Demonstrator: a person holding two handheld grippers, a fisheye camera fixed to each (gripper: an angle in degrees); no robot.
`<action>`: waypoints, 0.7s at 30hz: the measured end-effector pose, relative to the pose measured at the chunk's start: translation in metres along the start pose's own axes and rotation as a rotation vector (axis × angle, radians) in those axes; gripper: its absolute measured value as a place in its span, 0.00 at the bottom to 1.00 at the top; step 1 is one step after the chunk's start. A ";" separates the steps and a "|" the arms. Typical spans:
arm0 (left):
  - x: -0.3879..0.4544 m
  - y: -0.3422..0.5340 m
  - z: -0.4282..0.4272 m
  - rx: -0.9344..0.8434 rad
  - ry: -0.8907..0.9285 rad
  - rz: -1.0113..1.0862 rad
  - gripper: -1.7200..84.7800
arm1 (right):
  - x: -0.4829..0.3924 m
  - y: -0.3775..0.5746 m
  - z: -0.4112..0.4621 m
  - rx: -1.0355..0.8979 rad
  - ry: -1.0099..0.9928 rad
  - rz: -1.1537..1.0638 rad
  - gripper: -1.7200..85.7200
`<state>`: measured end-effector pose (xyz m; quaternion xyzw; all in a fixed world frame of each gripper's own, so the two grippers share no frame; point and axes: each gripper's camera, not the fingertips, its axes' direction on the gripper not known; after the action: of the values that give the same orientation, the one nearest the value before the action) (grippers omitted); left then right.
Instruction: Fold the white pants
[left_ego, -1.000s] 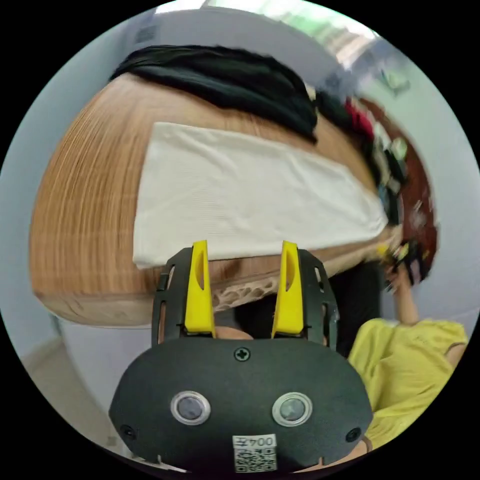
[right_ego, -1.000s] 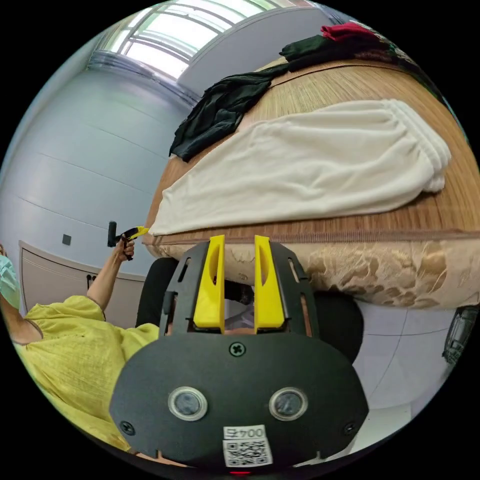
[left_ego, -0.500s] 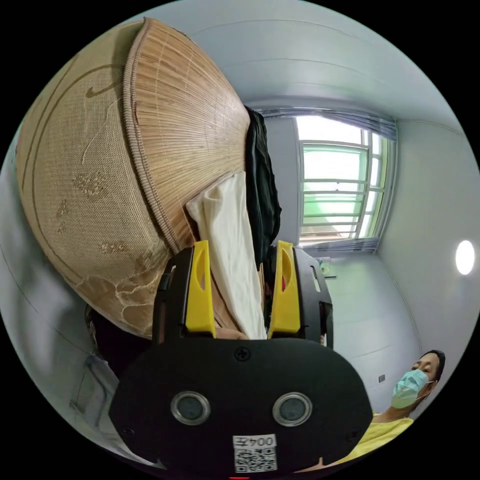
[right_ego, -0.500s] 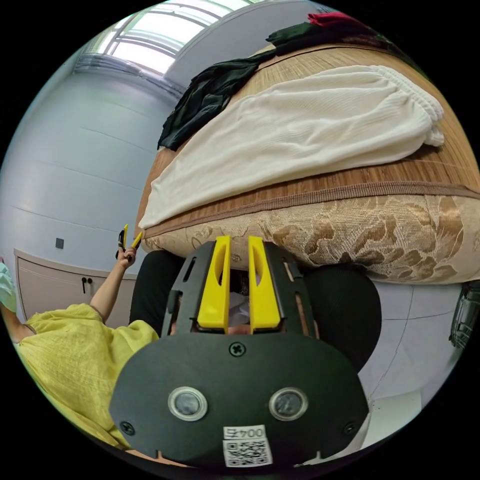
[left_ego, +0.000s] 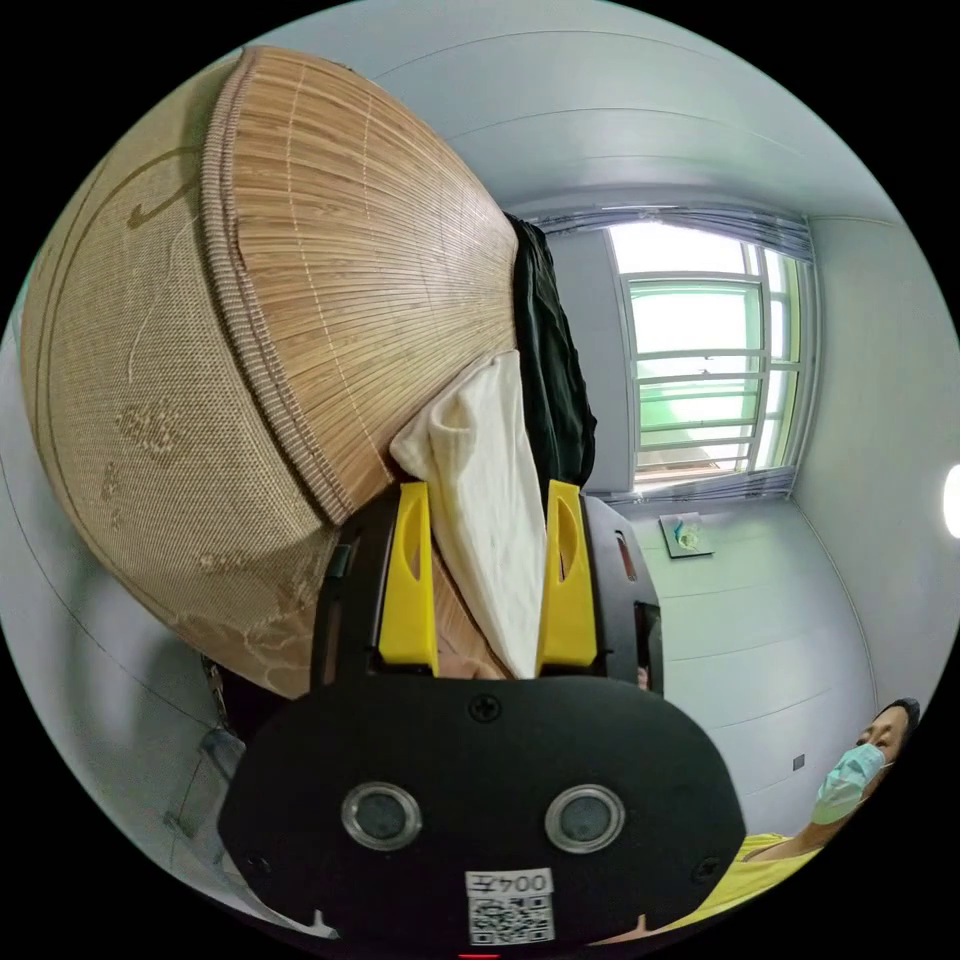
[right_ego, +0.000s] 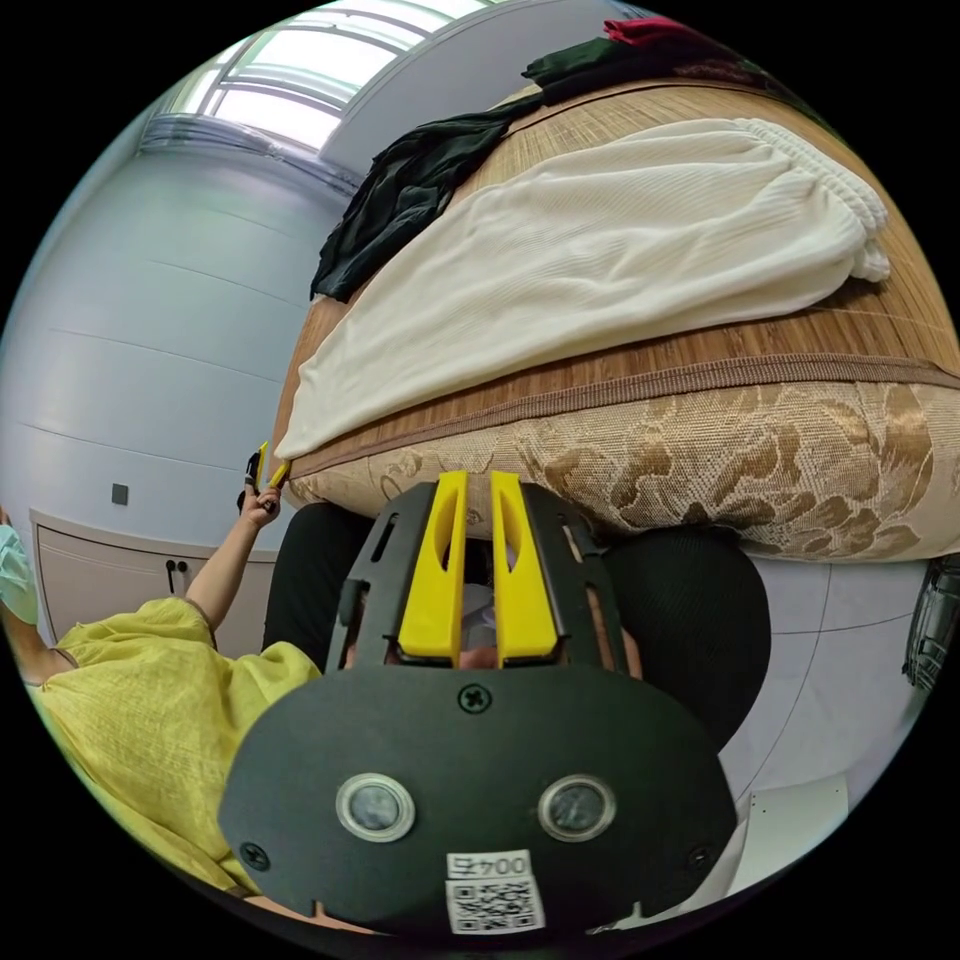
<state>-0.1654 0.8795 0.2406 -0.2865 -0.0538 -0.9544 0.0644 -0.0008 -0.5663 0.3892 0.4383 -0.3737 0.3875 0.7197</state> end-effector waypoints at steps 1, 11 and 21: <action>-0.002 -0.002 0.002 0.006 -0.002 0.003 0.18 | 0.002 0.002 -0.002 0.000 -0.001 0.002 0.08; 0.057 -0.004 0.013 0.030 -0.010 0.275 0.06 | 0.018 0.019 -0.015 0.009 -0.030 0.015 0.06; 0.262 0.027 0.077 -0.160 0.055 0.725 0.06 | 0.028 0.038 -0.029 0.037 -0.083 -0.005 0.06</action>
<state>-0.3364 0.8395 0.4509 -0.2653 0.1275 -0.8781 0.3771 -0.0170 -0.5216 0.4168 0.4680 -0.3951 0.3741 0.6964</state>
